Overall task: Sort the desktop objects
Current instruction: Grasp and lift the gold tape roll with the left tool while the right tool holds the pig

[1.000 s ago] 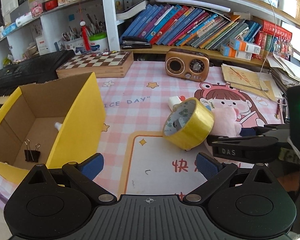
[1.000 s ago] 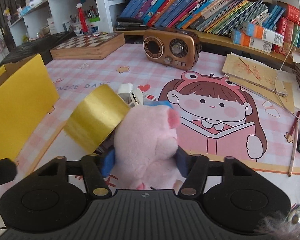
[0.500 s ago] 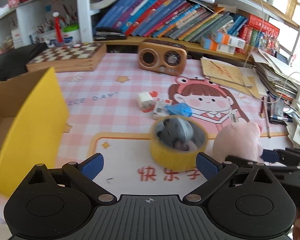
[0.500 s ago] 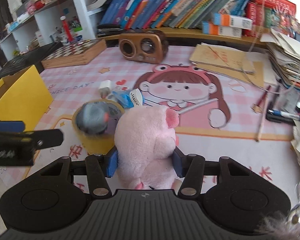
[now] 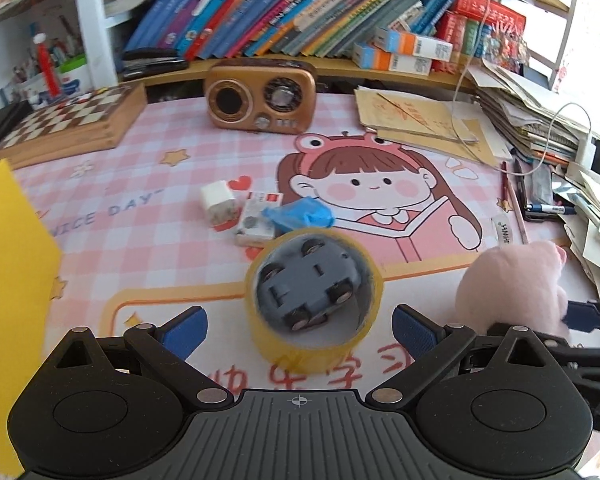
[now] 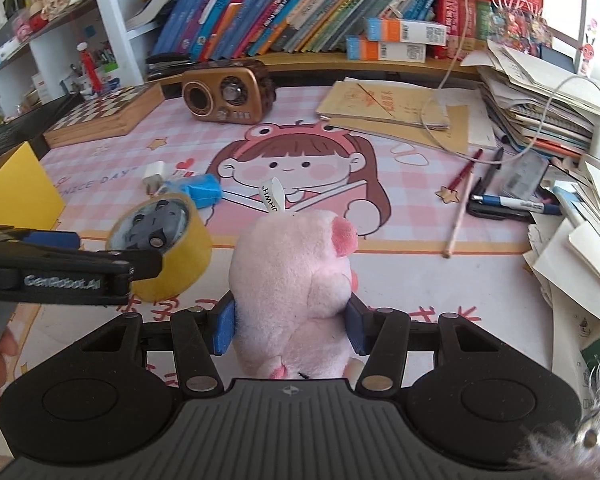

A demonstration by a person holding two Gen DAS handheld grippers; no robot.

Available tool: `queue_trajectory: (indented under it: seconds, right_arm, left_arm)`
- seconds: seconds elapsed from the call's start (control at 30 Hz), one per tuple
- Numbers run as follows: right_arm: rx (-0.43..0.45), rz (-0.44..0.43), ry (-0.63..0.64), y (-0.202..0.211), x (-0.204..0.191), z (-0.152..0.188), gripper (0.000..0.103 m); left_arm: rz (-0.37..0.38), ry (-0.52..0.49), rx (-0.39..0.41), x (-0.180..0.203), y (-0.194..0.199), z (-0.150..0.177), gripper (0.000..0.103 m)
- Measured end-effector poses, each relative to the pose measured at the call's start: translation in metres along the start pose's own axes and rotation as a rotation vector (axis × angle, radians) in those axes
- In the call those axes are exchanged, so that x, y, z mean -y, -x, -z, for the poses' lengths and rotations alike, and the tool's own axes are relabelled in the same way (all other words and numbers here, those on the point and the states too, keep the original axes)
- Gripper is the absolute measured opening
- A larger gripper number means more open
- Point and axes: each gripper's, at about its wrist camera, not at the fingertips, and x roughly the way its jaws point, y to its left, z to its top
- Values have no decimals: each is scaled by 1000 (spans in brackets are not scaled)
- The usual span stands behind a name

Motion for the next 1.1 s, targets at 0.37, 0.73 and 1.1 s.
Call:
queue_trajectory:
  seconds: [0.37,0.73,1.1]
  right_arm:
    - [-19,10,-4,-4,3,1,51]
    - [-9,9,-6,-1,1,3,51]
    - [15,-32,24,10,-16,6,51]
  left_arm:
    - [-2,-39,-29,8,-36,-8,99]
    - [15,0,77,2,-13,-13,86]
    - [49,-23,206,3,55,-10,86]
